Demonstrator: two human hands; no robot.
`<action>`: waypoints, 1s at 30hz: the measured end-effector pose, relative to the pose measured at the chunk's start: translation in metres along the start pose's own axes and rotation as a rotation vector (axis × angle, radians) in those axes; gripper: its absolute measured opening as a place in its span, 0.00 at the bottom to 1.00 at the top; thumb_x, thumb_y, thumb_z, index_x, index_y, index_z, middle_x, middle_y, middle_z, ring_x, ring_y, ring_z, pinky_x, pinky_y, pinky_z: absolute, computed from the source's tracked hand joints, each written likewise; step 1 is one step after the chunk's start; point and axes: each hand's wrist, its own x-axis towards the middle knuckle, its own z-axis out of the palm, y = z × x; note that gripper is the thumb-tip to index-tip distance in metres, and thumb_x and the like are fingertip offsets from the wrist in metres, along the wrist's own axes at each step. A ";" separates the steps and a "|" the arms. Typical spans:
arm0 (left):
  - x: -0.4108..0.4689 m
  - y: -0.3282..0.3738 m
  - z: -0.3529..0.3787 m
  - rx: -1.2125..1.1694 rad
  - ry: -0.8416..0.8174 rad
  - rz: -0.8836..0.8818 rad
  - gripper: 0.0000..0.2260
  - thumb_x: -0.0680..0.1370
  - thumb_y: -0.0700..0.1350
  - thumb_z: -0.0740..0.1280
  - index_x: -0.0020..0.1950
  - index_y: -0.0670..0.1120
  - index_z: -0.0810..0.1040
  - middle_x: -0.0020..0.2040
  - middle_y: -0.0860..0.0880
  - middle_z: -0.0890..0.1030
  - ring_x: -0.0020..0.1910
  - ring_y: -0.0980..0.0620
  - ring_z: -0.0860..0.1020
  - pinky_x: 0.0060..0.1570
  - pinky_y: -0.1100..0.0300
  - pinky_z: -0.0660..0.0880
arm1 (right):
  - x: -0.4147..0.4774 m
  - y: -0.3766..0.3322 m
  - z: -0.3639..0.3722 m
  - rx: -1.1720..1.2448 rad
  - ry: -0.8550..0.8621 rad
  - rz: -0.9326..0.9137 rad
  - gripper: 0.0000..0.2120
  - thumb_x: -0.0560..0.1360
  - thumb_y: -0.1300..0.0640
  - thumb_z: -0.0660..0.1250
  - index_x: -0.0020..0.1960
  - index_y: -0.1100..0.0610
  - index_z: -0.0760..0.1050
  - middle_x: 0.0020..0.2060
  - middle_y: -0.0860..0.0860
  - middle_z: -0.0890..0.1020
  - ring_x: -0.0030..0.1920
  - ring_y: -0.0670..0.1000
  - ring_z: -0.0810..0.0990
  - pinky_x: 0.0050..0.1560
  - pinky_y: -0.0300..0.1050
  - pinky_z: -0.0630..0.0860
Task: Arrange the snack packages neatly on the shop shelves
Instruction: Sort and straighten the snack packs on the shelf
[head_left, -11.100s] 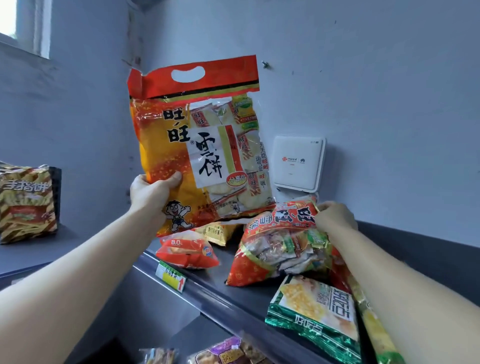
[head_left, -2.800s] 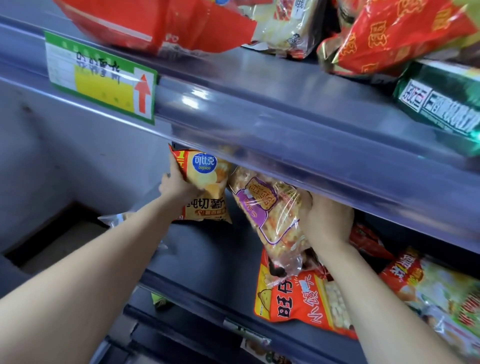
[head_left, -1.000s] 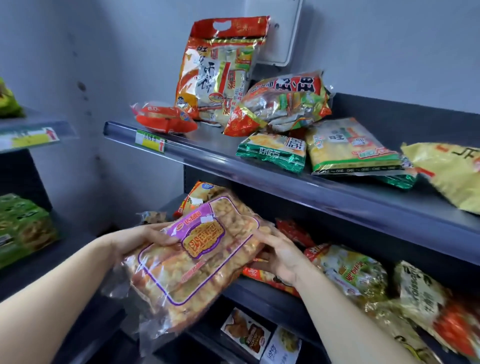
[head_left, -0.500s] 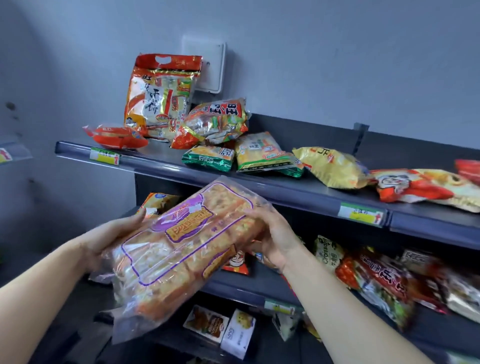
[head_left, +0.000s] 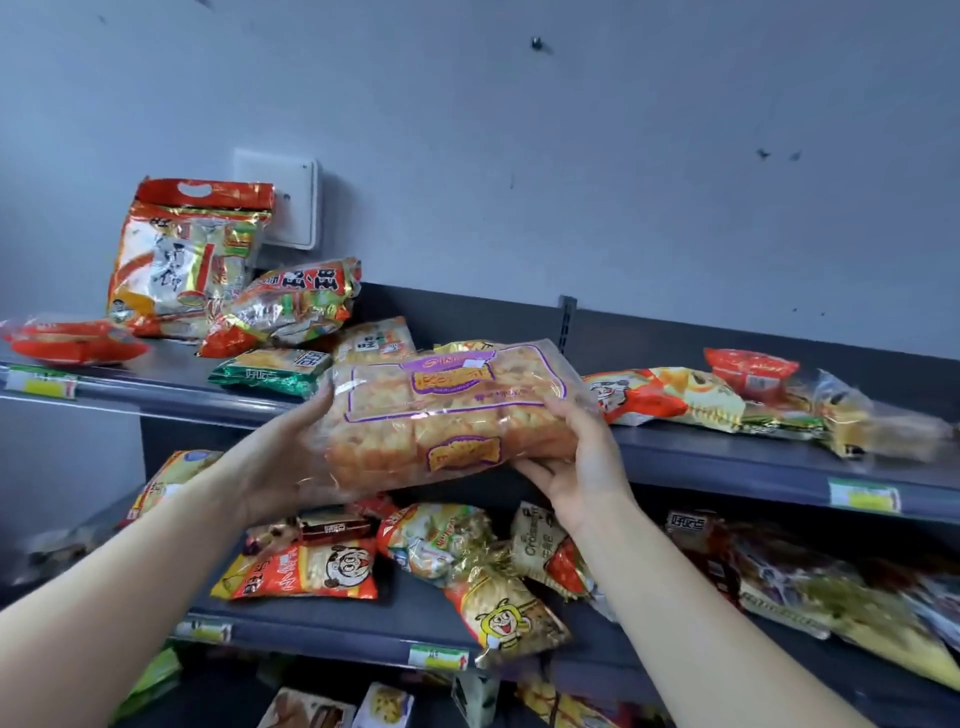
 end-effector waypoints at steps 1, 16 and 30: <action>0.004 -0.001 0.017 0.031 -0.008 -0.028 0.20 0.74 0.59 0.63 0.54 0.46 0.82 0.53 0.39 0.84 0.48 0.40 0.83 0.51 0.47 0.77 | 0.003 -0.010 -0.009 0.005 0.006 -0.005 0.20 0.69 0.59 0.73 0.61 0.53 0.76 0.53 0.58 0.83 0.54 0.59 0.82 0.40 0.53 0.82; 0.050 0.019 0.102 -0.201 0.196 0.199 0.19 0.66 0.44 0.69 0.55 0.44 0.75 0.59 0.38 0.81 0.59 0.35 0.78 0.58 0.44 0.75 | 0.084 -0.067 -0.071 -0.349 -0.051 0.129 0.09 0.82 0.60 0.58 0.61 0.63 0.68 0.58 0.64 0.77 0.56 0.62 0.78 0.55 0.53 0.77; 0.121 0.046 0.079 -0.201 0.206 0.281 0.03 0.77 0.41 0.63 0.49 0.44 0.74 0.48 0.39 0.84 0.50 0.39 0.82 0.53 0.43 0.76 | 0.193 -0.028 -0.034 -1.665 0.101 -0.265 0.20 0.77 0.42 0.60 0.63 0.53 0.71 0.55 0.52 0.80 0.52 0.57 0.79 0.43 0.45 0.73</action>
